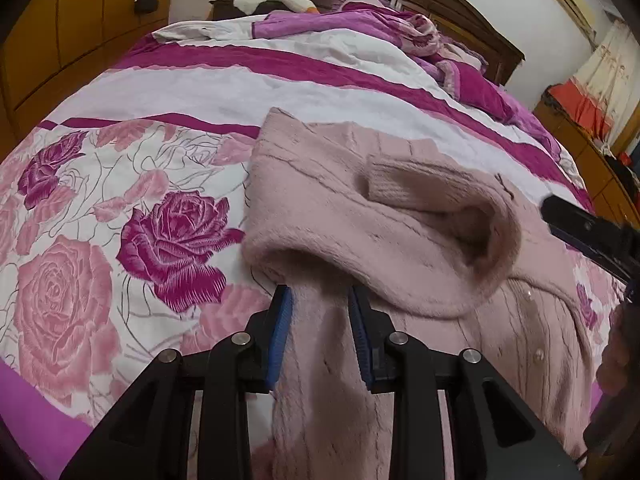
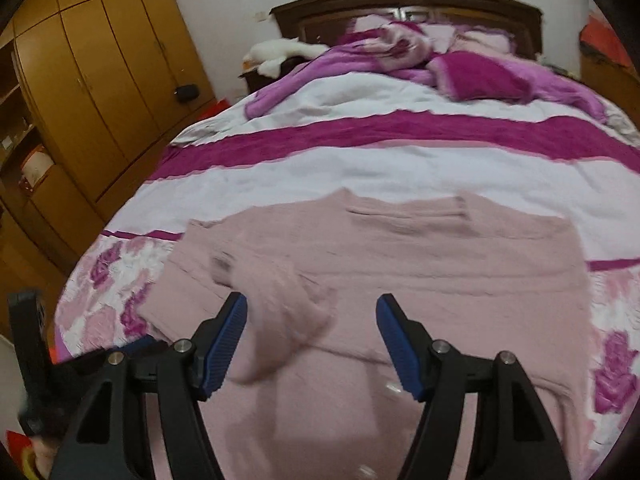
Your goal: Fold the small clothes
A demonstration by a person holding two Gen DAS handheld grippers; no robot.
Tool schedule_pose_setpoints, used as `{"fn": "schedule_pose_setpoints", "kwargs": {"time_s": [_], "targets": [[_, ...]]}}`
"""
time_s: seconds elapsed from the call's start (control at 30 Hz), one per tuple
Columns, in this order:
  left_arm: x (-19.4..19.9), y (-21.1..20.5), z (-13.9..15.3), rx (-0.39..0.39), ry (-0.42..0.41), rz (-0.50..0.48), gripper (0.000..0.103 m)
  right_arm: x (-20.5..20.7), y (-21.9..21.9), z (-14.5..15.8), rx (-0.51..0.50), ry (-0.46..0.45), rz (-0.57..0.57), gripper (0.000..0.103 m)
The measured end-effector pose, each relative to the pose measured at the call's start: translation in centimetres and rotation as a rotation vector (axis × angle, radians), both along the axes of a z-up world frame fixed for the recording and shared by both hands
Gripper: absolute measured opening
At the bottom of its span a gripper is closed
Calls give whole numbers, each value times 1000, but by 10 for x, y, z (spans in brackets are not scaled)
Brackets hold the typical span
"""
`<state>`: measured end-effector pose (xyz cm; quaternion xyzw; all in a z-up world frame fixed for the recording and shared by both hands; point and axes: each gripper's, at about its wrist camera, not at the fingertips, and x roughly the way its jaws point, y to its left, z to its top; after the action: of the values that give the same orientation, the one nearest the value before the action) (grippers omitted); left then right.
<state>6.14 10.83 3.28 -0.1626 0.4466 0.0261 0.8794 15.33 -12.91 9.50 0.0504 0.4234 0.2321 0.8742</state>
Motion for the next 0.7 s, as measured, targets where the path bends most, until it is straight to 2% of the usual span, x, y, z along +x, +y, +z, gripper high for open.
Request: {"fn": "schedule_pose_setpoints", "kwargs": {"time_s": [0.17, 0.37, 0.4, 0.43, 0.47, 0.57, 0.7], "targets": [[8, 9, -10, -25, 18, 33, 7, 15, 40, -10, -17, 23, 48, 70], [13, 10, -16, -37, 26, 35, 7, 36, 81, -30, -201, 72, 152, 70], [15, 10, -16, -35, 28, 36, 7, 39, 87, -35, -244, 85, 177, 55], [17, 10, -16, -33, 28, 38, 7, 39, 91, -38, -277, 82, 194, 21], [20, 11, -16, -33, 28, 41, 7, 40, 91, -40, -308, 76, 203, 14], [24, 12, -19, -39, 33, 52, 7, 39, 83, -30, -309, 27, 194, 13], [24, 11, -23, -28, 41, 54, 7, 33, 49, 10, -243, -127, 91, 12]]}}
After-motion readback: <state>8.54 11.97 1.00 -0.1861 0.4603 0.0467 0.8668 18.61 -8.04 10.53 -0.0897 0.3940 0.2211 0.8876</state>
